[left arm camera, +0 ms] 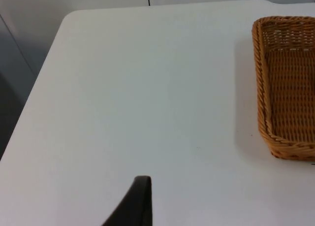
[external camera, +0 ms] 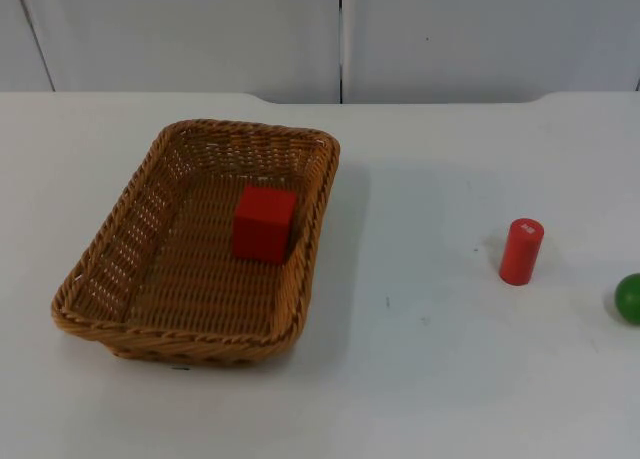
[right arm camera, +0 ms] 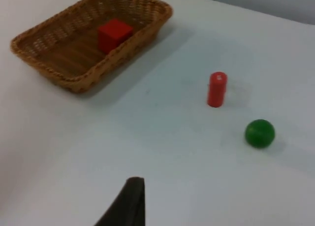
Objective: Pick up the basket with the left hand and place the object to the left of the red cylinder into the basket with the right hand.
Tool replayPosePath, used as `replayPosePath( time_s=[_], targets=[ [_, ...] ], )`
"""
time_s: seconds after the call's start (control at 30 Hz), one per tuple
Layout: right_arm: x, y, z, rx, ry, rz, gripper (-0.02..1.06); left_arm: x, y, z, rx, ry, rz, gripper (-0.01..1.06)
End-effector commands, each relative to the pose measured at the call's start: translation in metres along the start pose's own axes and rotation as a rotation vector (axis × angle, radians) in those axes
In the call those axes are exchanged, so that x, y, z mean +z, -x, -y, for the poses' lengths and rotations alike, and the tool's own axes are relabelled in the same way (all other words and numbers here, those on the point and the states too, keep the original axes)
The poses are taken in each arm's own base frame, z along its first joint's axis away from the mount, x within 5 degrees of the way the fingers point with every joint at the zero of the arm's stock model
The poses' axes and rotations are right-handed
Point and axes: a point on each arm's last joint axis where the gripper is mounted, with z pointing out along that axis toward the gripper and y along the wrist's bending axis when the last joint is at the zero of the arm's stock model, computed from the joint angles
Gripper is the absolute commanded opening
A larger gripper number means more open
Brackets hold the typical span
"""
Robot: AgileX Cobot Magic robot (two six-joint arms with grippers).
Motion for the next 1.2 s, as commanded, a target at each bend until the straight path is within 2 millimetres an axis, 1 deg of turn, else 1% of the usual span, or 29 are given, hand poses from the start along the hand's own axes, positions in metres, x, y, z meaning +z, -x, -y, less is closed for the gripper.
replayPosePath(
  time_s=[0.0, 0.33, 0.53, 0.73, 1.17],
  targets=[
    [0.0012, -0.0011, -0.0003, 0.017, -0.034, 0.003, 1.05, 0.0007, -0.0016, -0.0004, -0.003, 0.000, -0.005, 1.05],
    [0.0011, -0.0011, -0.0022, 0.131, -0.255, 0.002, 1.05, 0.0007, -0.0017, -0.0006, -0.002, 0.003, -0.005, 1.05],
    [0.0012, -0.0010, -0.0030, 0.183, -0.355, 0.001, 1.05, 0.0007, -0.0017, -0.0006, -0.002, 0.003, -0.005, 1.05],
    [0.0013, -0.0010, -0.0035, 0.212, -0.412, 0.000, 1.05, 0.0007, -0.0017, -0.0006, -0.002, 0.003, -0.005, 1.05],
    [0.0014, -0.0009, -0.0036, 0.216, -0.415, 0.000, 1.05, 0.0007, -0.0017, -0.0006, -0.002, 0.003, -0.005, 1.05]
  ],
)
